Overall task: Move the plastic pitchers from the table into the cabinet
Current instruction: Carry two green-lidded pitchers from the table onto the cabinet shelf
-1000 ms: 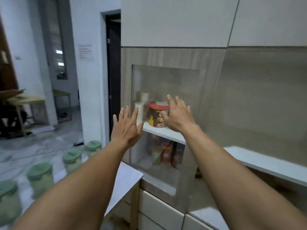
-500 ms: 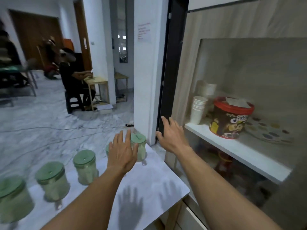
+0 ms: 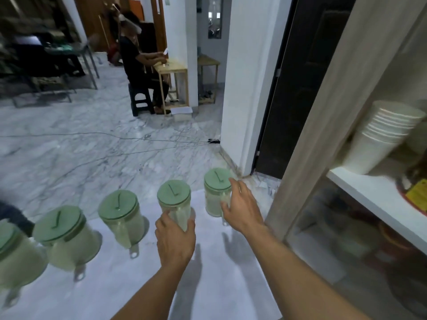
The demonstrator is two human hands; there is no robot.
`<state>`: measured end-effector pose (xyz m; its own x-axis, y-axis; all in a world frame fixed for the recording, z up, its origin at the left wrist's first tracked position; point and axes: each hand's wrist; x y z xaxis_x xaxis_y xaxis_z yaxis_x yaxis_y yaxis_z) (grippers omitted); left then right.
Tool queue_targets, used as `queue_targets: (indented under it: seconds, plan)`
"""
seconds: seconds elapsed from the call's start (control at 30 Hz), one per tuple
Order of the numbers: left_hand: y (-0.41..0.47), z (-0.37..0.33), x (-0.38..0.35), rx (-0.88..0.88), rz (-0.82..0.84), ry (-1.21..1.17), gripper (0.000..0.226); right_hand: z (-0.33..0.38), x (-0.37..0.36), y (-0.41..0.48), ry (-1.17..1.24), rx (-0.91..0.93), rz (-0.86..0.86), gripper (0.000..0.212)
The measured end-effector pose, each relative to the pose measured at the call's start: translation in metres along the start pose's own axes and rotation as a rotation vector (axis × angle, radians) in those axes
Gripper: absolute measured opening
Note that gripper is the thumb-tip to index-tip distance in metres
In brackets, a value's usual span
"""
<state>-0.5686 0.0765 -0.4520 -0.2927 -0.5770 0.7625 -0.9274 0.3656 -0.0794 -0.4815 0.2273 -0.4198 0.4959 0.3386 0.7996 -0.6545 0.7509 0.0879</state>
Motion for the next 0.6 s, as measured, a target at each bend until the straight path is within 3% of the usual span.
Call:
queue_targets:
  seconds: [0.1,0.17,0.4,0.6]
  plan:
    - [0.018,0.002,-0.023,0.222,0.006,-0.216,0.072,-0.017,-0.029,0.016,0.123,-0.106,-0.013,0.073]
    - [0.028,0.006,-0.036,0.275,0.029,-0.297,0.070,-0.025,-0.043,0.023,0.200,-0.172,-0.031,0.072]
    - [0.044,0.006,-0.055,0.241,0.080,-0.328,0.039,-0.037,-0.079,0.045,0.523,-0.427,-0.054,0.037]
    - [0.054,0.004,-0.061,0.179,0.019,-0.306,0.027,-0.037,-0.088,0.053,0.640,-0.439,-0.045,0.027]
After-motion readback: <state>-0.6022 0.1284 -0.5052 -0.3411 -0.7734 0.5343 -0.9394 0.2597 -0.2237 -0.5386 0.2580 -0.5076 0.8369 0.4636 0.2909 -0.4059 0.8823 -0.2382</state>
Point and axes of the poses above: each hand's wrist, its own y-axis towards the middle knuckle, its own x-axis out of the back of the hand, z = x × y, and after that the axes turned 9 degrees about y, right-handed
